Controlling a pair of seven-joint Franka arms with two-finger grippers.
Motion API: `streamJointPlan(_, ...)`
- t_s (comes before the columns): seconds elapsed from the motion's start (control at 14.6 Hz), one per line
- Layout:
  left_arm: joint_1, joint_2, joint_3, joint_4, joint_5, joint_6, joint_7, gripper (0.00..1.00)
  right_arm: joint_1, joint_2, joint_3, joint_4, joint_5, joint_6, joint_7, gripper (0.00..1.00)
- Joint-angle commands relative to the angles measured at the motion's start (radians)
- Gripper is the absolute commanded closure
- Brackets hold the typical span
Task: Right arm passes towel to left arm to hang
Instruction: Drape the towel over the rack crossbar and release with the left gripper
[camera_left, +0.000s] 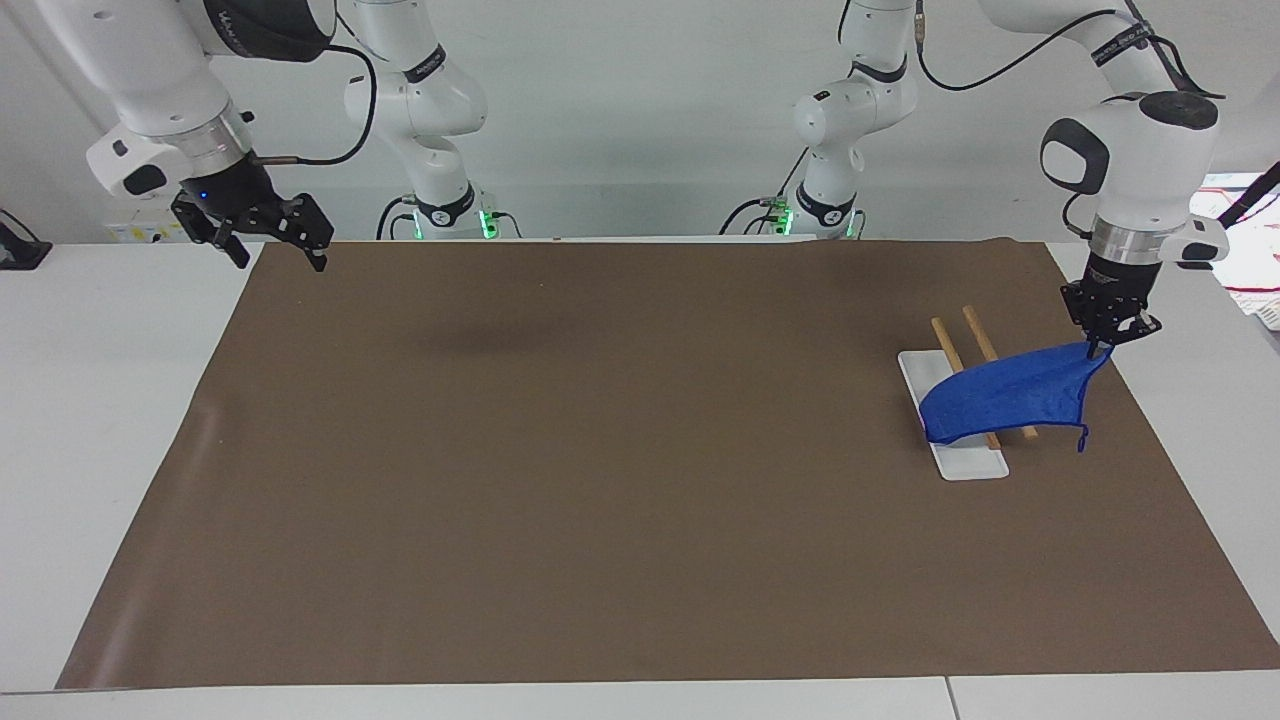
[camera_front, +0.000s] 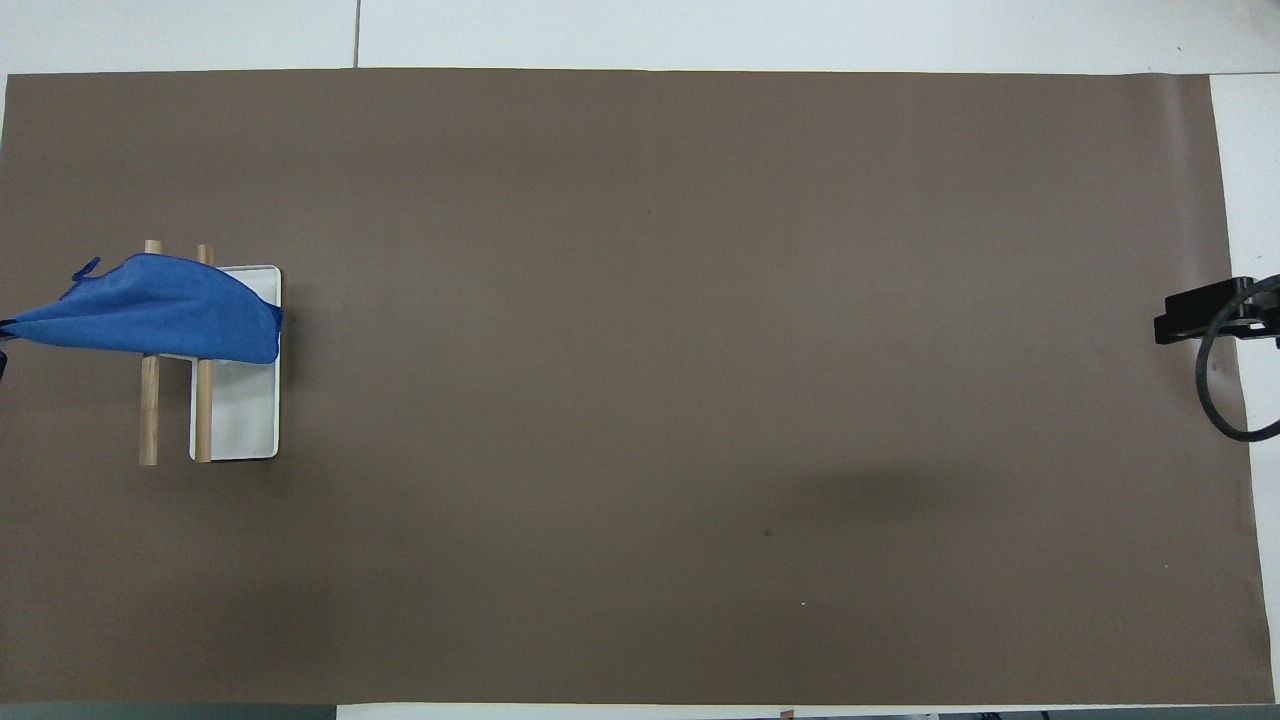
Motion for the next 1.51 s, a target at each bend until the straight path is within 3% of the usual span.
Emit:
streamJointPlan(0.0,0.029,0.013,-0.006,-0.025,0.009,0.055,-0.002,1.0,-0.013,-0.02,0.004,-0.021,0.011,-0.001,-0.021,0.0)
streamJointPlan(0.21,0.03,0.018,-0.006,-0.029,0.009,0.057,-0.002,1.0,-0.013,-0.02,0.004,-0.021,0.011,-0.001,-0.021,0.0)
streamJointPlan(0.27,0.029,0.021,-0.006,-0.031,0.009,0.057,-0.003,0.6,-0.013,-0.019,0.004,-0.021,0.011,-0.001,-0.021,0.0)
streamJointPlan(0.34,0.029,0.021,-0.006,-0.029,0.01,0.057,0.0,0.01,-0.013,-0.02,0.004,-0.021,0.011,-0.001,-0.021,0.0)
streamJointPlan(0.89,0.017,0.02,-0.005,-0.014,0.01,0.043,0.069,0.0,-0.013,-0.02,0.004,-0.021,0.011,-0.001,-0.021,0.0)
streamJointPlan(1.1,-0.003,0.01,-0.011,0.018,0.01,0.023,0.24,0.0,-0.013,-0.02,0.004,-0.021,0.011,-0.001,-0.021,0.0)
streamJointPlan(1.44,-0.14,0.01,-0.011,0.083,0.01,-0.008,0.562,0.0,-0.013,-0.02,0.004,-0.021,0.011,-0.001,-0.021,0.0)
